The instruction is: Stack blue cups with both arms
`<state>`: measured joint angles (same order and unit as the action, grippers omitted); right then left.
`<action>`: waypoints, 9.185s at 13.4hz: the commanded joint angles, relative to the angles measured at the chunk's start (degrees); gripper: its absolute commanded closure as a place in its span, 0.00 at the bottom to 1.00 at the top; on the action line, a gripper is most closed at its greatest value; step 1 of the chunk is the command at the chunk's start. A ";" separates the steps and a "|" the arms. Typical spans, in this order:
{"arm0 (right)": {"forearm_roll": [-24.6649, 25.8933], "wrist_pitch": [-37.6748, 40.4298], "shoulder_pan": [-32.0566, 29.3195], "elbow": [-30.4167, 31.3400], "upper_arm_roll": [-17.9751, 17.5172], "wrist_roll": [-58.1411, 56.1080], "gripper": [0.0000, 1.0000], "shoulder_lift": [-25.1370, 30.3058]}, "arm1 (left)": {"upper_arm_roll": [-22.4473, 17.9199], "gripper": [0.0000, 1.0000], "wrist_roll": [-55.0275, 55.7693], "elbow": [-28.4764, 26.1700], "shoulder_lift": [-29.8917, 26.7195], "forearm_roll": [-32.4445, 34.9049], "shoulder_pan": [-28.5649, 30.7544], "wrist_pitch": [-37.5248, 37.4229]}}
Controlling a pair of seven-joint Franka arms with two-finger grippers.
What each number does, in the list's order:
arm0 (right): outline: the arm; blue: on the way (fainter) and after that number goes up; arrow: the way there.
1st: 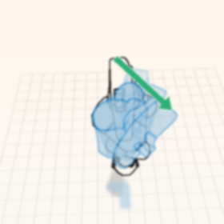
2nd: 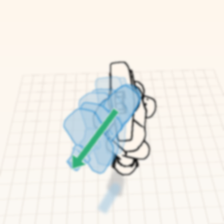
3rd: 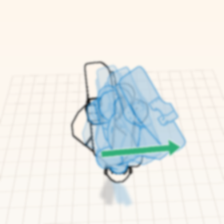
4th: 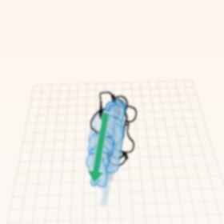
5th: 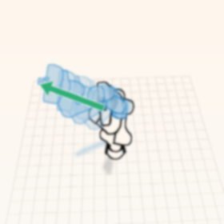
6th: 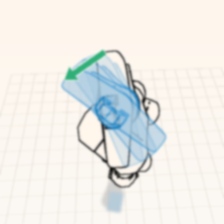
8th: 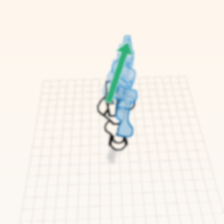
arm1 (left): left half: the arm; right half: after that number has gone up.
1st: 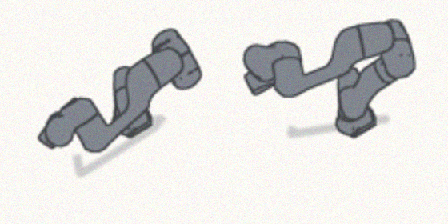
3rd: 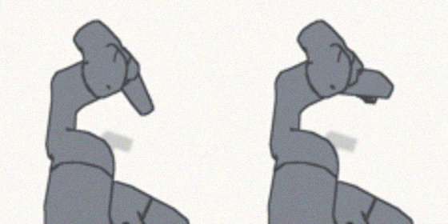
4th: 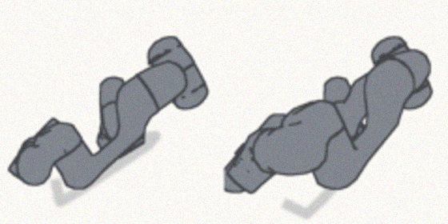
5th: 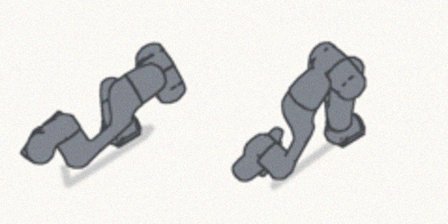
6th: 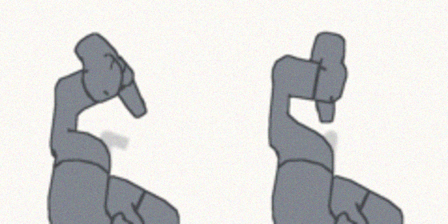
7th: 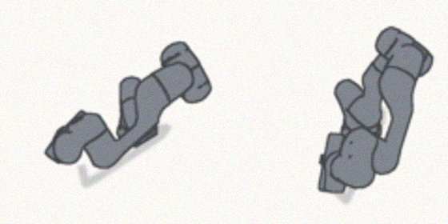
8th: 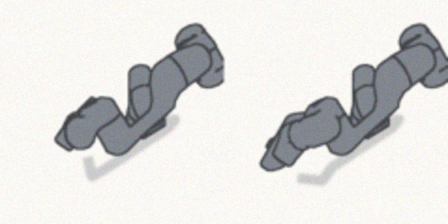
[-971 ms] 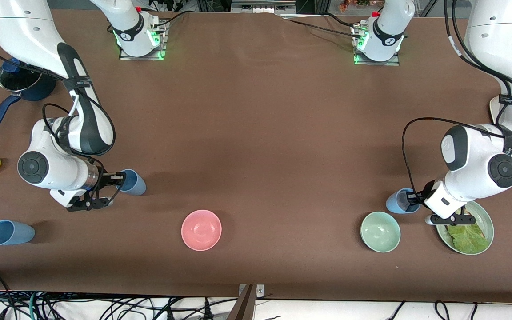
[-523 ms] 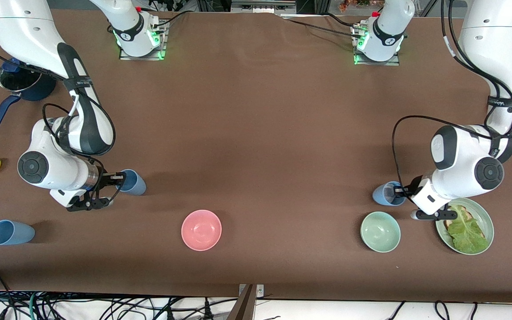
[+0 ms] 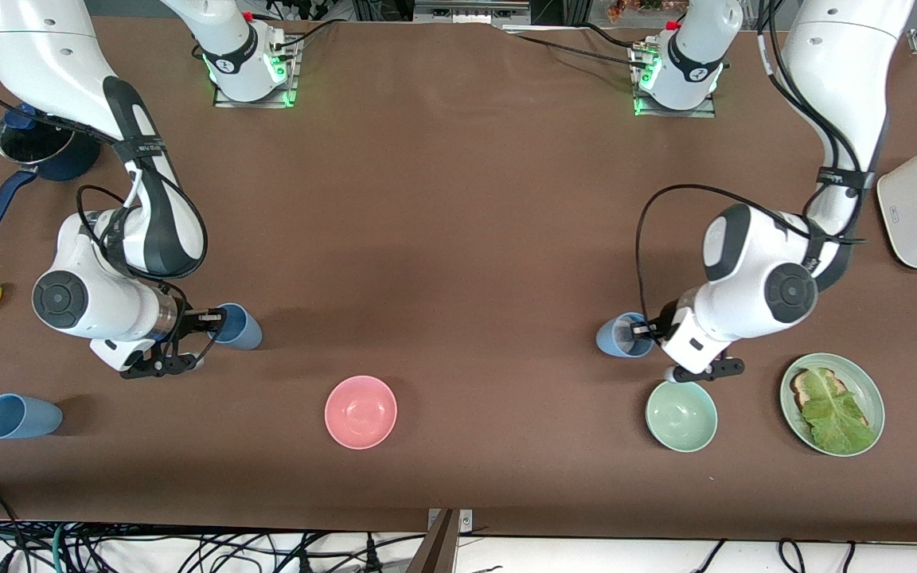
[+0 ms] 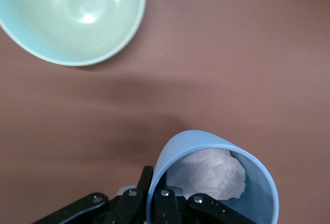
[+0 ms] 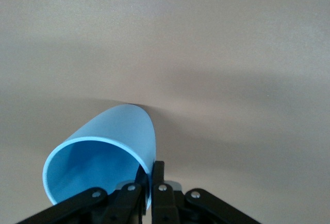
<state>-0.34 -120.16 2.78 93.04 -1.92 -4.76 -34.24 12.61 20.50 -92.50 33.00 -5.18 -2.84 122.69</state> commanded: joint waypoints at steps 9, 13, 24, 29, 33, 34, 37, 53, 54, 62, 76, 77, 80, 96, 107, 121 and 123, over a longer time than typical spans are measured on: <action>-0.28 1.15 0.38 -2.69 -0.19 0.11 1.00 1.19 | -0.39 1.00 30.98 -0.49 -4.00 9.57 -17.53 -1.31; 0.16 2.55 1.00 -4.44 -0.19 0.10 1.00 1.11 | 0.57 1.00 37.40 -0.67 -3.04 13.52 -21.58 -0.88; 1.75 12.05 2.75 -12.97 -0.01 0.28 1.00 0.40 | 5.85 1.00 45.50 -0.58 3.38 16.78 -21.24 8.61; 2.54 16.35 2.93 -16.22 0.08 0.28 1.00 0.23 | 5.68 1.00 45.94 -0.49 5.49 16.78 -21.15 10.99; 2.54 21.62 4.15 -19.99 0.17 0.37 1.00 0.40 | 5.76 0.88 46.03 -0.49 6.11 17.13 -21.06 12.14; 2.54 22.59 4.42 -20.96 0.34 0.37 1.00 0.40 | 5.76 0.80 46.03 -0.49 6.11 17.13 -20.98 12.14; 2.62 25.06 4.51 -23.34 0.34 0.28 1.00 0.40 | 5.68 0.65 46.38 -0.49 6.02 17.22 -20.89 12.14; -0.98 29.90 15.14 -27.74 -0.45 18.19 1.00 1.37 | 13.92 0.38 48.23 0.74 -3.46 16.26 -11.76 -2.09; -0.98 29.90 16.19 -27.74 -0.36 19.69 1.00 1.46 | 15.42 0.37 47.44 1.26 -4.52 16.26 -9.14 -4.19; -1.15 27.87 24.11 -28.44 -0.45 32.35 1.00 1.54 | 19.47 0.34 25.50 15.05 -7.16 13.18 4.76 -26.77; -2.56 13.74 37.47 -29.15 0.43 47.74 1.00 -4.42 | 4.38 0.31 -26.01 22.98 -12.79 13.27 14.10 -40.07; -2.65 12.59 37.65 -29.15 0.43 47.74 1.00 -5.04 | 2.53 0.31 -28.74 22.72 -13.22 13.18 13.57 -39.98; -2.65 12.06 37.74 -27.75 0.34 47.30 1.00 -4.44 | -2.74 0.31 -34.73 22.01 -14.54 12.13 10.68 -39.81; -2.21 7.49 39.05 -16.67 0.25 47.92 1.00 -0.83 | -13.74 0.01 -36.32 -4.43 -31.50 9.66 2.14 -26.19; -2.12 4.86 38.62 -15.96 0.17 47.13 1.00 -1.53 | -15.77 0.00 -37.20 -11.92 -34.59 3.78 2.67 -18.28; -2.65 4.58 34.58 -16.40 0.34 46.78 0.00 1.18 | -18.41 0.00 -28.86 -11.04 -35.20 1.58 0.91 -17.04; -2.47 8.34 31.95 -15.88 0.08 45.56 0.00 4.51 | -18.14 0.00 -28.85 -10.95 -35.29 4.89 0.91 -16.96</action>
<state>-3.28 -115.33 37.17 75.64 -1.12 42.01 -34.06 -4.87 -9.55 -102.33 -0.96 -2.53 -0.90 104.74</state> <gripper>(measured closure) 0.097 0.000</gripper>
